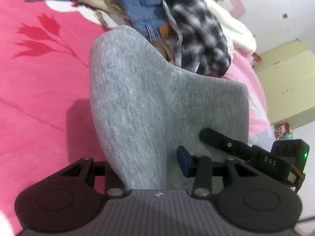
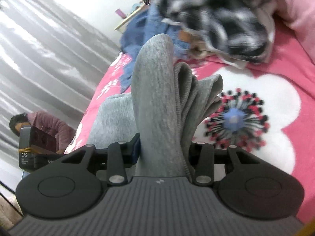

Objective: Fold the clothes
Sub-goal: 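Lift the folded sweatpants with both grippers and carry it across the bed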

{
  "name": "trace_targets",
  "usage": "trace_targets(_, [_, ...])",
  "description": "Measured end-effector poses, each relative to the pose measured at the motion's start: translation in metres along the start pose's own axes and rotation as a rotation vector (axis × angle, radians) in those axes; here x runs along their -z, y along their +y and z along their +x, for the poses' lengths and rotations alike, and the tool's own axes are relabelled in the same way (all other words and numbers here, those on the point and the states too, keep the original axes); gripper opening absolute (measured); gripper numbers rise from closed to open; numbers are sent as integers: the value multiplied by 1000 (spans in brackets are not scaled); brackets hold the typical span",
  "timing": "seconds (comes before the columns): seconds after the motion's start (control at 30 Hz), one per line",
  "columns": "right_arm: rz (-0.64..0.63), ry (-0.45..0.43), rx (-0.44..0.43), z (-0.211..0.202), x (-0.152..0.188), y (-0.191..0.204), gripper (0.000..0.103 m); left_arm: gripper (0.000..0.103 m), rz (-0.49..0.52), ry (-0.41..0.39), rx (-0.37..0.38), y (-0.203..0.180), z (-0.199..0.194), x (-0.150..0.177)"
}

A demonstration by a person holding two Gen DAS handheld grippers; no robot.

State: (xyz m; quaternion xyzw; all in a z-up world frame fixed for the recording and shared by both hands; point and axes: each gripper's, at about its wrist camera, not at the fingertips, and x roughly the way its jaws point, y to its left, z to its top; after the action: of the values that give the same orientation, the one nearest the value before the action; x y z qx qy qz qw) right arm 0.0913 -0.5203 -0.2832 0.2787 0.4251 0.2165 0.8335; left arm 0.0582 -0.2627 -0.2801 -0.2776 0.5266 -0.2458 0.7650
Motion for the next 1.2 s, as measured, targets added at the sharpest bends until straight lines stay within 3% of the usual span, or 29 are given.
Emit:
trace_targets(0.13, [-44, 36, -15, 0, 20, 27, 40, 42, -59, -49, -4, 35, -47, 15])
trace_targets(0.4, [-136, 183, -60, 73, 36, 114, 40, 43, -207, -130, -36, 127, -137, 30])
trace_targets(0.6, [-307, 301, -189, 177, 35, 220, 40, 48, -336, -307, -75, 219, -239, 24])
trace_targets(0.7, [-423, 360, -302, 244, 32, 280, 40, 49, -430, -432, -107, 266, -292, 19])
trace_targets(0.87, [-567, 490, -505, 364, 30, 378, 40, 49, -502, -635, -184, 329, -366, 22])
trace_targets(0.97, [-588, 611, -506, 422, 51, 401, 40, 50, -537, -753, -213, 362, -404, 28])
trace_targets(1.1, [-614, 773, -504, 499, 78, 432, 41, 51, -670, -779, -244, 414, -399, 46])
trace_targets(1.2, [-632, 895, -501, 558, 99, 455, 43, 46, -803, -662, -279, 459, -367, 58])
